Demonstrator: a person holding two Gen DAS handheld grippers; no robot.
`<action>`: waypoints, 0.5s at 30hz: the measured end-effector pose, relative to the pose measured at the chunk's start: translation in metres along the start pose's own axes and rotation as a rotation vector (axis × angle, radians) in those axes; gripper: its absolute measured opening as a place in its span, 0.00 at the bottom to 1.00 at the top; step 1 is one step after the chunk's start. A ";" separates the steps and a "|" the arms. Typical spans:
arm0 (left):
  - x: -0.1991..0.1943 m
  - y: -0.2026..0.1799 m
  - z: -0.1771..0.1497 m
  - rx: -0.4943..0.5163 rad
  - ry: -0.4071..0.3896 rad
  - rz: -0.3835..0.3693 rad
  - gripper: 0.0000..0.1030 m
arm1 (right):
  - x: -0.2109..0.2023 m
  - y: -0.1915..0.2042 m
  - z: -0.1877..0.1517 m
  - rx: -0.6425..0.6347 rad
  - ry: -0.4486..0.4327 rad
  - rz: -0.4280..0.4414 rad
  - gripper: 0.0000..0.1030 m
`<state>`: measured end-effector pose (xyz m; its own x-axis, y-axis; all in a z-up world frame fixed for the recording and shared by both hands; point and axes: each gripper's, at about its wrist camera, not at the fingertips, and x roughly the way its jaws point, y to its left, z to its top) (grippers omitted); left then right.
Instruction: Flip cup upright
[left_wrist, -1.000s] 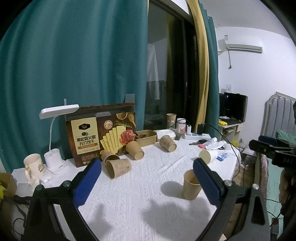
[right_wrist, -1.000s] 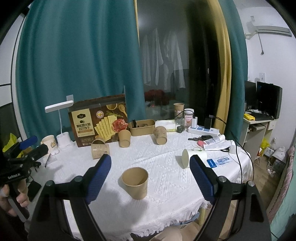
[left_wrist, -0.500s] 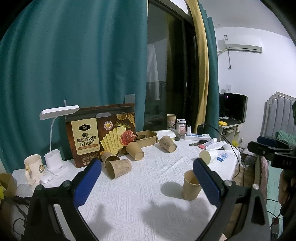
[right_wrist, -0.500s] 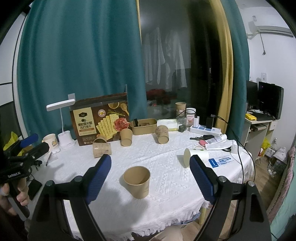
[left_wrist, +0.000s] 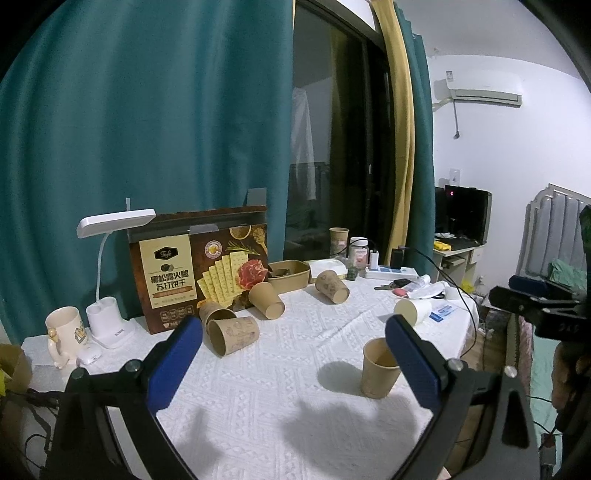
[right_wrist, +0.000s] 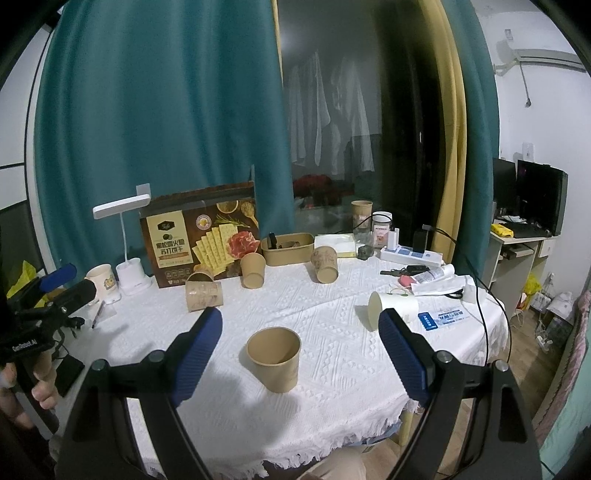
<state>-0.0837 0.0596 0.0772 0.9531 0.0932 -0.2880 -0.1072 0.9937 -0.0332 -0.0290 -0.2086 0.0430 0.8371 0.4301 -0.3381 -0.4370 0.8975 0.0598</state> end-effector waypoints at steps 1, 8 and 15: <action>0.000 0.000 0.000 -0.007 0.000 -0.005 0.97 | 0.000 0.000 0.000 0.000 0.000 0.000 0.82; -0.001 0.003 0.002 -0.023 -0.007 -0.012 0.97 | 0.000 0.000 0.000 -0.001 0.000 0.001 0.82; -0.003 0.003 0.003 -0.021 -0.008 -0.012 0.97 | 0.000 0.000 -0.001 -0.002 0.001 0.003 0.82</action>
<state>-0.0859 0.0620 0.0806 0.9566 0.0821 -0.2796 -0.1017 0.9932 -0.0562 -0.0291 -0.2085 0.0419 0.8355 0.4326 -0.3387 -0.4402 0.8960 0.0587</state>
